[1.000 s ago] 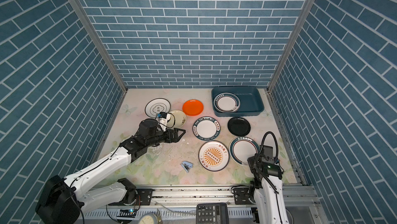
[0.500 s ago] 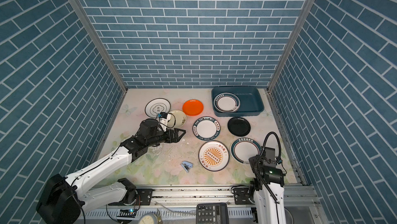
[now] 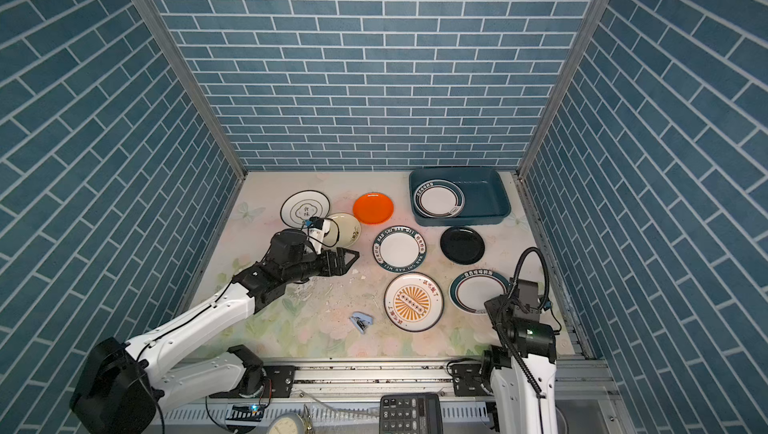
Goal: Place the plates into the plastic bin on the countertop
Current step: 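Grasp the large white red-ringed plate by its rim with the right gripper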
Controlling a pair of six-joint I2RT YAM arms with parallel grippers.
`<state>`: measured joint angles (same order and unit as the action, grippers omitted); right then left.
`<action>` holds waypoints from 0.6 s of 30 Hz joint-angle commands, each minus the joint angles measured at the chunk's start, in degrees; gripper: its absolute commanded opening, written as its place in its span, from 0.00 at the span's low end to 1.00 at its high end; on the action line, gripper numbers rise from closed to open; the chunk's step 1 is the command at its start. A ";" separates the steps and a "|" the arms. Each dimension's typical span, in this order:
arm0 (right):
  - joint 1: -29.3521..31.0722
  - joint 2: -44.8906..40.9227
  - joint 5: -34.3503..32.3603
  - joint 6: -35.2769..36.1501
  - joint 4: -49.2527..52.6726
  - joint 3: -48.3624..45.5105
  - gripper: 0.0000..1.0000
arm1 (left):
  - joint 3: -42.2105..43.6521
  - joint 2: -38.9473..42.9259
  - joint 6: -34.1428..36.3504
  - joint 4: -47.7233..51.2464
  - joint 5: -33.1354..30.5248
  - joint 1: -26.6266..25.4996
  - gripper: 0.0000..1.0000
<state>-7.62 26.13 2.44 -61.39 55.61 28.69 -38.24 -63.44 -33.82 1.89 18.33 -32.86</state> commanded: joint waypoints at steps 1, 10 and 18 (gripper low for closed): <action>0.15 0.67 -2.72 3.32 2.09 2.88 0.00 | -0.97 1.17 -0.51 1.00 0.66 0.41 0.99; 0.08 0.59 -1.05 8.37 1.31 7.70 0.00 | -1.35 3.70 -1.05 5.47 -1.21 0.40 1.00; 0.15 0.63 2.24 10.66 -1.79 6.67 0.00 | -1.36 4.22 -3.87 5.58 -1.32 0.41 0.99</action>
<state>-7.62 26.85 3.29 -53.04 56.55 35.07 -38.26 -60.31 -36.56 6.57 17.63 -32.86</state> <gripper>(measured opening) 0.068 0.995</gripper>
